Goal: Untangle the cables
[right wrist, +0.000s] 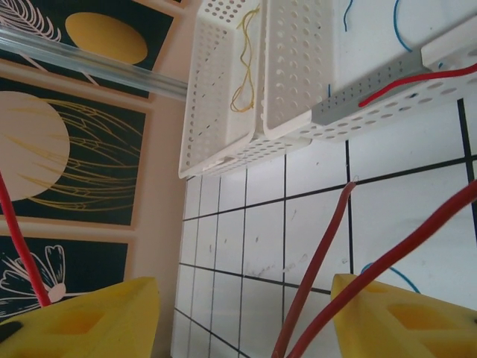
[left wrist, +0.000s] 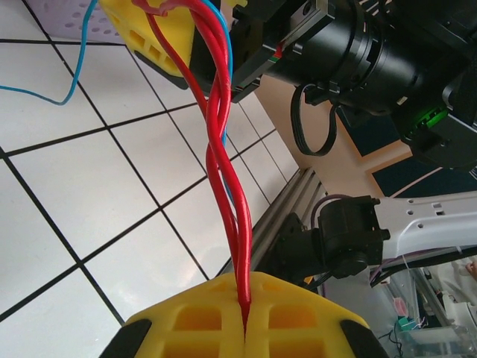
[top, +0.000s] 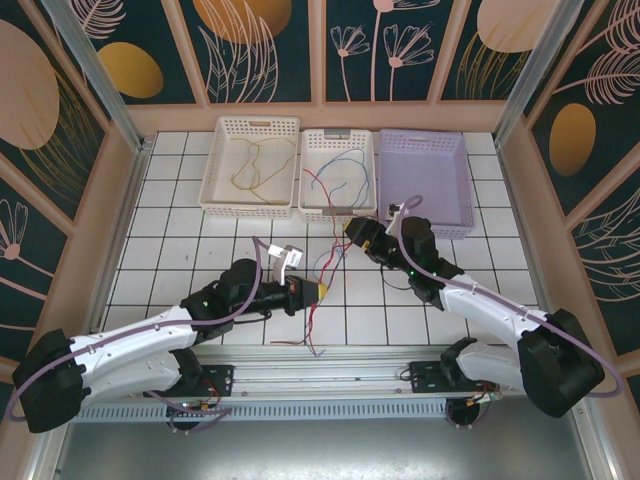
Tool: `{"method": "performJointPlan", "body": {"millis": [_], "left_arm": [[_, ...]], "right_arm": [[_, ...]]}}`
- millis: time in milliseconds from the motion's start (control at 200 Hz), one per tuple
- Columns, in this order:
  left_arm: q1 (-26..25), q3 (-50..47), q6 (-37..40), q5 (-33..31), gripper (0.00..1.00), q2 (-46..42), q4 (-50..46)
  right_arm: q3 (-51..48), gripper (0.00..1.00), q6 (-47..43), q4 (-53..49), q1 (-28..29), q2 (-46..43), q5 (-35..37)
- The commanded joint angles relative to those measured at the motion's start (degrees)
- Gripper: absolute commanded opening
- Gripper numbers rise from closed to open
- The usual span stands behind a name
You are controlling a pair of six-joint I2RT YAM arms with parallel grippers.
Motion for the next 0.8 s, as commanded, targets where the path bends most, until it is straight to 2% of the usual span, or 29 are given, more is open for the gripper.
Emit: {"method": "performJointPlan", "body": {"millis": [0,375,631,696,751,796], "left_arm": [[-0.46,1.78,0.73,-0.31,0.00,-1.05,2.70],[-0.93,1.07,0.53,-0.55,0.00,-2.69,2.83],[-1.05,0.79,0.55,-0.53,0.00,-3.07,2.88],[-1.07,0.71,0.53,-0.57,0.00,-3.32,2.83],[-1.03,0.66,0.69,-0.92,0.00,-3.71,2.34],[-1.07,0.49,0.92,-1.41,0.00,-4.18,1.66]], "right_arm": [[-1.02,0.59,0.01,0.68,-0.35,-1.38,2.29],[0.79,0.41,-1.83,-4.62,-1.41,-2.01,5.55],[1.51,0.20,-2.12,-5.99,-1.59,-2.07,6.52],[1.79,0.12,-2.42,-7.11,-1.68,-2.43,7.28],[2.09,0.00,-2.82,-8.38,-1.76,-2.99,8.12],[2.31,0.00,-3.22,-9.86,-1.93,-3.52,9.26]]}}
